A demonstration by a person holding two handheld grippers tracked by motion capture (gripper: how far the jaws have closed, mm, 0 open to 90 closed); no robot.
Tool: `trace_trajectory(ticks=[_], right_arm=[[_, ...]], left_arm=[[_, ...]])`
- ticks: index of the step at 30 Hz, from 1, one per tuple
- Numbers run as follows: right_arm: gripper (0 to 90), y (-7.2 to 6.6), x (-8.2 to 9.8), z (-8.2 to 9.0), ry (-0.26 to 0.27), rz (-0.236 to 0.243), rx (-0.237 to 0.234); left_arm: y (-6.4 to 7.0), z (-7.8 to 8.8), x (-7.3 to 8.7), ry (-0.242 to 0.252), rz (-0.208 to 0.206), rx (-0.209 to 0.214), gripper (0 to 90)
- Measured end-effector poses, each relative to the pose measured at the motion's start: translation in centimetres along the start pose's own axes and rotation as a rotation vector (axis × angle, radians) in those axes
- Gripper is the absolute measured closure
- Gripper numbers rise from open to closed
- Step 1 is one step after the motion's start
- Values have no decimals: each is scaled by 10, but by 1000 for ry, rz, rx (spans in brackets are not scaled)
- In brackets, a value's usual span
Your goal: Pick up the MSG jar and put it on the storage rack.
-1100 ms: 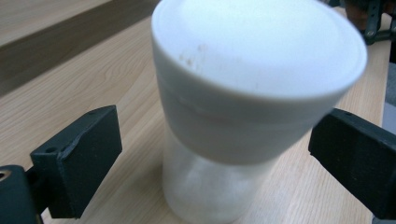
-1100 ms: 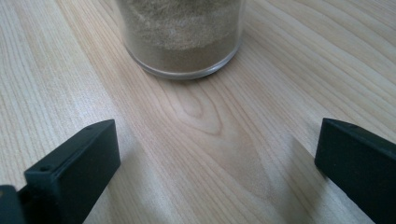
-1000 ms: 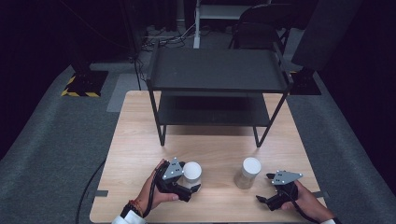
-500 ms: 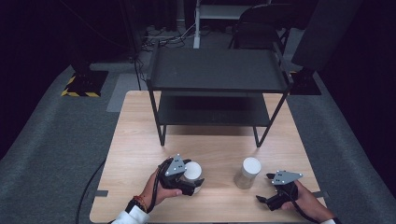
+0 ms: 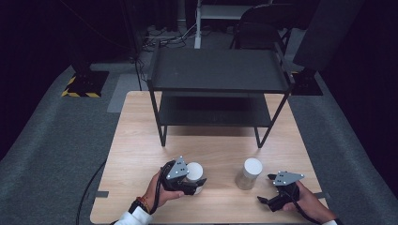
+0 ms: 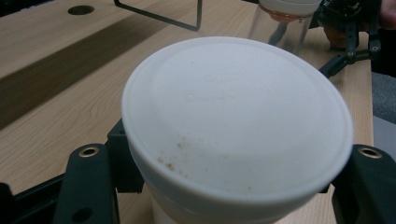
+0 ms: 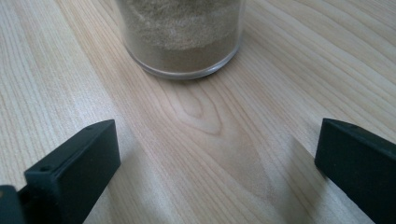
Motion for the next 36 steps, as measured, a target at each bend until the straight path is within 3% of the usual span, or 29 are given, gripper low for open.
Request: trace_trajectory(ticks=[14, 36], right_arm=[[0, 1, 0, 0, 0, 5, -4], [0, 1, 0, 0, 0, 5, -4]], left_arm=[[-4, 4, -4, -13, 25, -3, 338], [-11, 27, -28, 65, 60, -38, 338]])
Point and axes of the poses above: each handheld gripper's, and its own axes: z roughly backward along the jaws, x roughly out of its underside, y roughly to its right, the point moved 6 cm from there along -z, roughly forward along the jaws, and after that the axes turned 8 degrees about -y, right-handed, at the moved point
